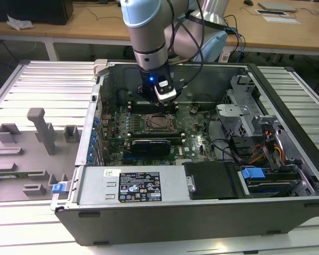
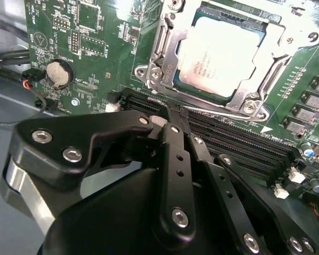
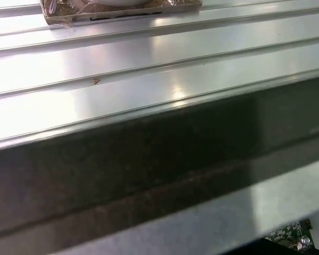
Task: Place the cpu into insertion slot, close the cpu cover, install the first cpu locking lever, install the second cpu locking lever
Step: 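Install the first cpu locking lever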
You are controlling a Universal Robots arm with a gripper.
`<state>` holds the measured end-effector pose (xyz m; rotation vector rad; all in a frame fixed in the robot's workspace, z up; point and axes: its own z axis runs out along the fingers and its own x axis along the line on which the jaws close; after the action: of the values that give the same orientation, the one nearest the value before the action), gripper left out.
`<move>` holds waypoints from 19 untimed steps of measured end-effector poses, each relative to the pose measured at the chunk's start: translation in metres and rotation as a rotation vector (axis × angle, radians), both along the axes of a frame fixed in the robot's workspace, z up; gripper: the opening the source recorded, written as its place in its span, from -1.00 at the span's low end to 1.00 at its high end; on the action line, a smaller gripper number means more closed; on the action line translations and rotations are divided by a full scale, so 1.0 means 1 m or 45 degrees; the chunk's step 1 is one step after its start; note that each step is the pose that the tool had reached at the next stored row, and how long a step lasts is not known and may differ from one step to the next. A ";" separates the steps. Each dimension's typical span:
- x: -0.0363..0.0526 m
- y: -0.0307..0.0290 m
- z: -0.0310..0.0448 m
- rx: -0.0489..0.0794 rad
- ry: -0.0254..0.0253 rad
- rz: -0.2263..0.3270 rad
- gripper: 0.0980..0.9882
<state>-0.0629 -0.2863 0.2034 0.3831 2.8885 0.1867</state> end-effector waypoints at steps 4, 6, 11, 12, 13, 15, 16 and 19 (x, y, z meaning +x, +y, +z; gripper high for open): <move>0.0000 0.0000 -0.0030 -0.002 -0.0003 -0.002 -0.98; -0.0001 -0.0001 -0.0043 -0.004 -0.0001 -0.003 -0.98; 0.0000 0.0000 -0.0063 -0.007 -0.0004 -0.005 -0.98; 0.0000 0.0000 -0.0064 -0.007 -0.0005 -0.004 -0.98; 0.0000 0.0000 -0.0063 -0.007 -0.0005 -0.005 -0.98; 0.0000 -0.0006 -0.0064 -0.006 -0.0007 -0.005 -0.98; 0.0002 -0.0013 -0.0067 -0.006 -0.0022 -0.005 -0.98; -0.0001 -0.0025 -0.0061 -0.007 -0.0006 -0.005 -0.98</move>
<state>-0.0630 -0.2888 0.1972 0.3877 2.8870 0.1785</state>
